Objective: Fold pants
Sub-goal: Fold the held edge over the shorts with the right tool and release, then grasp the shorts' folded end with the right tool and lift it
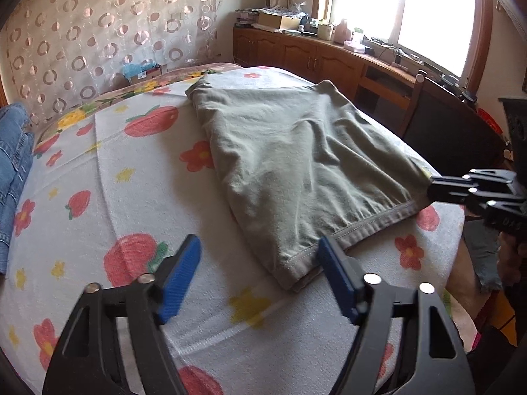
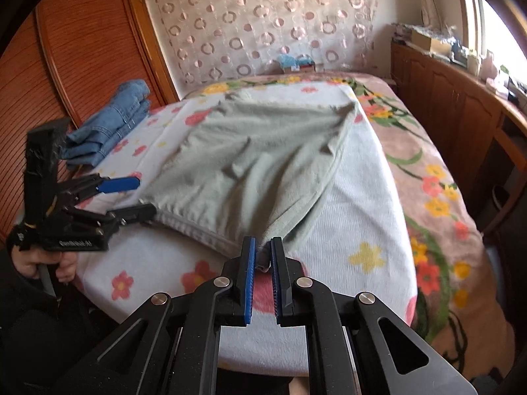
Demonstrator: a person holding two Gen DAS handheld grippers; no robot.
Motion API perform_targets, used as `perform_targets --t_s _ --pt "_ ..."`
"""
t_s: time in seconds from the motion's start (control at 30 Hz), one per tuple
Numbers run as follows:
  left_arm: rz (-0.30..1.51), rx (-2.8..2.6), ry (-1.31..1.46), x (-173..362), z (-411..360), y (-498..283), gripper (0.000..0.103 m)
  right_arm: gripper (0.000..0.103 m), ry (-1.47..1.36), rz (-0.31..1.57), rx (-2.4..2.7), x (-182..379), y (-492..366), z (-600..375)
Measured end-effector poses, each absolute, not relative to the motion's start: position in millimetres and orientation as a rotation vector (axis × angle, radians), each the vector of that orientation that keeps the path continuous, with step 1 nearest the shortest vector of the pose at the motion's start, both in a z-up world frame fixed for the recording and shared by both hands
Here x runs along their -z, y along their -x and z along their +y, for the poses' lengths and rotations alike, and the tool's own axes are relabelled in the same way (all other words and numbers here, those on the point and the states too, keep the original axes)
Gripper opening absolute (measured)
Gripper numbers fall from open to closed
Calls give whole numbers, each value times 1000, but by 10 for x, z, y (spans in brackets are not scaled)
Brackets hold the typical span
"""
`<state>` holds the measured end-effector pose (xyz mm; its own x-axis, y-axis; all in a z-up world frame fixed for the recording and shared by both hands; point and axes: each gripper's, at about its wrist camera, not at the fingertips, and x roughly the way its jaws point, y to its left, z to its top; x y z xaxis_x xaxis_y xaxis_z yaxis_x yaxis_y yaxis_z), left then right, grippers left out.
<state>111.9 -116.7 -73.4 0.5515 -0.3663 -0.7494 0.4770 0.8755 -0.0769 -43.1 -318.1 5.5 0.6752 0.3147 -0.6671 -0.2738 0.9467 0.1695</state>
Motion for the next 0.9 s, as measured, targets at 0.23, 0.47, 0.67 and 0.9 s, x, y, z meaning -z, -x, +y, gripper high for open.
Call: perform_targets --t_s 0.23,0.47,0.67,0.9 --pt "864 529 -115 739 -1169 -1102 58 26 -62 748 -299 -99 404 -3187" --pt "867 533 -106 758 -1143 -1104 58 34 -56 770 -273 54 328 -3111" --pt "866 533 -105 763 -1142 -1111 58 34 -45 752 -276 57 311 -3047" --pt "863 530 -109 756 -1158 -1100 56 26 -32 736 -295 89 323 -3046"
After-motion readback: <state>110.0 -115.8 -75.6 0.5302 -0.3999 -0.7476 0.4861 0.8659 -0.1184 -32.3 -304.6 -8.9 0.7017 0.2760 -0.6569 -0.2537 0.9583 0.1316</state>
